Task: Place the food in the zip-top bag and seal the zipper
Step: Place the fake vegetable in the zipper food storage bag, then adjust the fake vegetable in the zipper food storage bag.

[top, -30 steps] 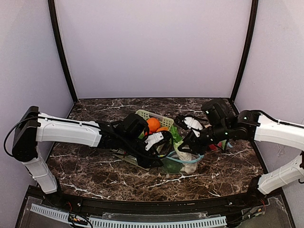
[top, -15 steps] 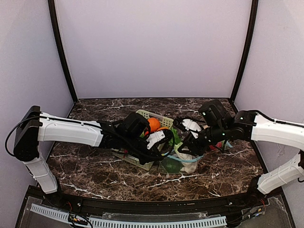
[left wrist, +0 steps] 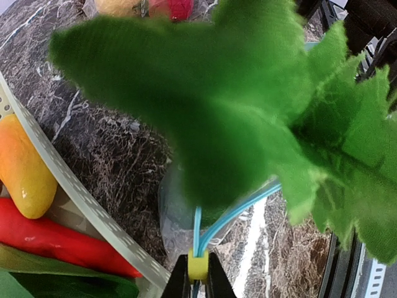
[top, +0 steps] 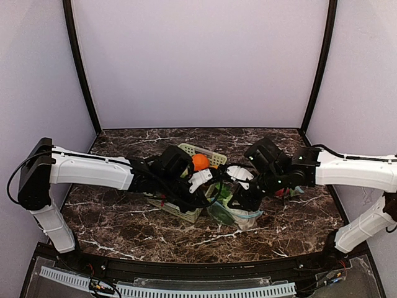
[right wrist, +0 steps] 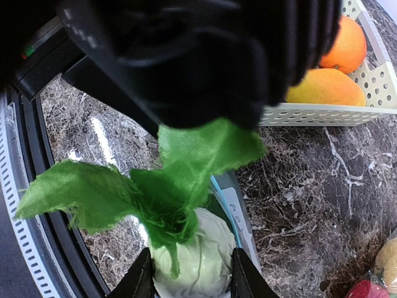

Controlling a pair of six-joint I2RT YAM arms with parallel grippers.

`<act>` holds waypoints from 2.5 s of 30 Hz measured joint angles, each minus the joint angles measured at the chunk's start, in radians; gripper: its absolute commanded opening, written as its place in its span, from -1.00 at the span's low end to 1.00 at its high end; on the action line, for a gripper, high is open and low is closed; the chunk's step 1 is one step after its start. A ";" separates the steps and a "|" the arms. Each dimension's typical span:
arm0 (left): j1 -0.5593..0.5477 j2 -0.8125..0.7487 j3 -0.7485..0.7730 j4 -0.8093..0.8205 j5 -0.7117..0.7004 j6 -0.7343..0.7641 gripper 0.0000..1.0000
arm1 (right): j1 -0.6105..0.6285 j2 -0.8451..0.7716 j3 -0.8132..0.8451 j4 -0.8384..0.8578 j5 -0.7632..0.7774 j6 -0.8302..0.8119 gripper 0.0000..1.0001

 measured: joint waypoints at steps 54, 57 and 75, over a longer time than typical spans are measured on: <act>0.024 -0.042 -0.007 -0.037 0.130 0.039 -0.99 | -0.020 -0.043 -0.076 0.254 -0.038 0.196 -0.49; 0.024 -0.042 -0.007 -0.037 0.130 0.039 -0.99 | -0.021 -0.037 -0.079 0.265 -0.056 0.193 -0.58; 0.024 -0.042 -0.007 -0.039 0.124 0.036 -0.99 | -0.022 -0.006 -0.131 0.332 -0.110 0.212 -0.71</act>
